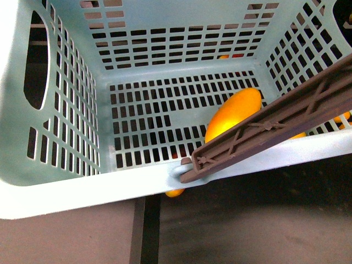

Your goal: Pick lemon and mango into basket

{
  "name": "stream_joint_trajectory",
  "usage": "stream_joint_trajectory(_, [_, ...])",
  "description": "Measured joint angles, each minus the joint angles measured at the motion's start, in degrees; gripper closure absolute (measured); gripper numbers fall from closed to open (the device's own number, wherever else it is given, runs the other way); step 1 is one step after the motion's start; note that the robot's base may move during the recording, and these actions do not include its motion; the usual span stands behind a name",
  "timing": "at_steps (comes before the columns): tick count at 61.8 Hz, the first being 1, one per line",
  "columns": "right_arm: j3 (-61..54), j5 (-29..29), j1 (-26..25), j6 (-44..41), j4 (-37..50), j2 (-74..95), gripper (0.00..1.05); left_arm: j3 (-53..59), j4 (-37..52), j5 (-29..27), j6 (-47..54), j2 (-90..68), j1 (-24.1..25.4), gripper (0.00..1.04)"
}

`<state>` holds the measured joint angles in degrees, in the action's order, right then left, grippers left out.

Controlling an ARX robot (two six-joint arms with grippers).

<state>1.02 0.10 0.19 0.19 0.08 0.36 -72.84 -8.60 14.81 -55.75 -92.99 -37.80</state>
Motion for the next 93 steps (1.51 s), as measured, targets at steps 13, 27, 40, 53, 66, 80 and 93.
stream_joint_trajectory(13, [0.0,0.0,0.0,0.02,0.0,-0.02,0.65,0.0,0.0,0.02,0.04,0.0,-0.02,1.01])
stream_joint_trajectory(27, [0.0,0.0,0.0,0.02,0.0,-0.02,0.23,0.0,0.0,-0.04,0.07,0.0,0.0,1.01])
stream_joint_trajectory(40, [0.0,0.02,0.0,0.02,0.0,-0.04,0.09,0.61,2.89,-13.33,-3.17,0.0,-1.84,1.01])
stream_joint_trajectory(53, [0.0,0.07,0.0,0.02,0.0,-0.07,0.09,1.4,5.11,-43.69,-6.95,0.02,-1.38,1.01])
stream_joint_trajectory(66, [0.0,-0.11,0.0,0.02,0.0,-0.07,0.09,4.39,5.29,-41.27,-7.28,0.09,4.61,1.01])
stream_joint_trajectory(80, [0.0,-0.09,0.0,0.02,0.0,-0.07,0.09,5.68,7.76,-38.49,-16.41,-2.1,11.19,1.01])
stream_joint_trajectory(93, [0.0,-0.09,0.0,0.02,0.0,-0.07,0.09,2.19,7.89,-38.38,-23.67,-11.63,19.39,1.01])
